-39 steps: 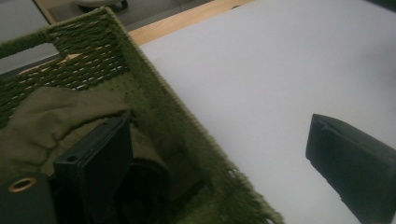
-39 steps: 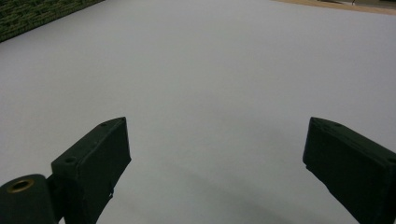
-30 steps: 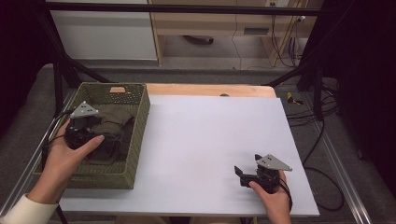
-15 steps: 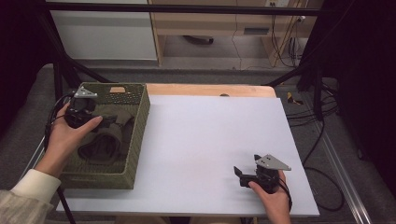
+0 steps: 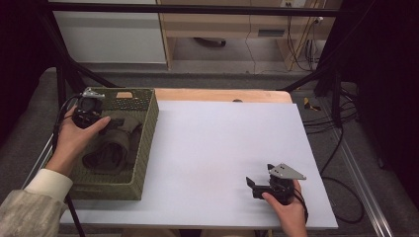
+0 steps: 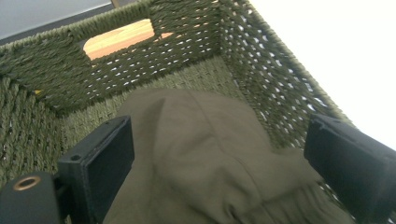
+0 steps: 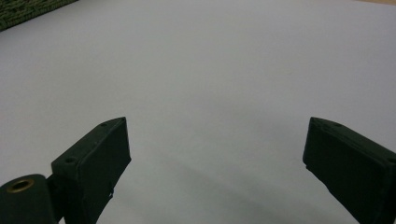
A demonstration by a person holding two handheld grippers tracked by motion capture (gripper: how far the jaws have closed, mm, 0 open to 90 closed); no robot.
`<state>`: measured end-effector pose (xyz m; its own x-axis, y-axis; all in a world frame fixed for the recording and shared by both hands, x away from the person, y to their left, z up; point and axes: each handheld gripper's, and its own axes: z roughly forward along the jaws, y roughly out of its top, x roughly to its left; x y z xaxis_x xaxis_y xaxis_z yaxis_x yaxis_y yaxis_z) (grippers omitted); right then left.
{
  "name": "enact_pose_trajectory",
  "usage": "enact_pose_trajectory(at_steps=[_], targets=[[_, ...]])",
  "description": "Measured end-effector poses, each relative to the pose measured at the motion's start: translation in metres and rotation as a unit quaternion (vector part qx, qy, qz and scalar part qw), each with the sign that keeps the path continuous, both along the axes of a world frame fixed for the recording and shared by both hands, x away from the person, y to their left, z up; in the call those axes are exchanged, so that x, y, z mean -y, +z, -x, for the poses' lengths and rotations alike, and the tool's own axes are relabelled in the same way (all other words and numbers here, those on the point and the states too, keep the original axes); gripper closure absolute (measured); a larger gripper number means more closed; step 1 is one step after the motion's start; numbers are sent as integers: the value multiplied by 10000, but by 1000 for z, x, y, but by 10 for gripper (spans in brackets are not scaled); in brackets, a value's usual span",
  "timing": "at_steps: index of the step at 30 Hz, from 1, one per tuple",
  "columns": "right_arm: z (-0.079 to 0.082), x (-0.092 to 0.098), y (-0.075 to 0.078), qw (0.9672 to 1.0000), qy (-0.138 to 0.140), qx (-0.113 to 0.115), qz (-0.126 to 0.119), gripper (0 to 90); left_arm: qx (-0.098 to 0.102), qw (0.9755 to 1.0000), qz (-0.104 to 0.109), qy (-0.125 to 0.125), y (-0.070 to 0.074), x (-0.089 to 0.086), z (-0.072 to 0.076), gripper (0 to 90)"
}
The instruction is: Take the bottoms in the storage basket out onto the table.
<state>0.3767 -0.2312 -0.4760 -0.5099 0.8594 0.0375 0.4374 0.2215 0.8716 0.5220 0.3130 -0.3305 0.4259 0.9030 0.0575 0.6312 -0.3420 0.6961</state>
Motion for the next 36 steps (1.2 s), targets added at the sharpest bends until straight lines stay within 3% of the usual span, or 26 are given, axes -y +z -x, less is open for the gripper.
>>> enact_pose_trajectory(at_steps=[6,30,36], targets=[[0,-1,0,10000,-13,1,-3,77,-44,9999,16,101,-4,-2,-10,86],[-1,-3,-1,9999,98,-84,48,74,-369,9993,-61,72,-22,4,-26,74],[-1,-5,-2,9998,149,-133,60,74,-520,9983,-248,-25,-29,11,-30,56]])
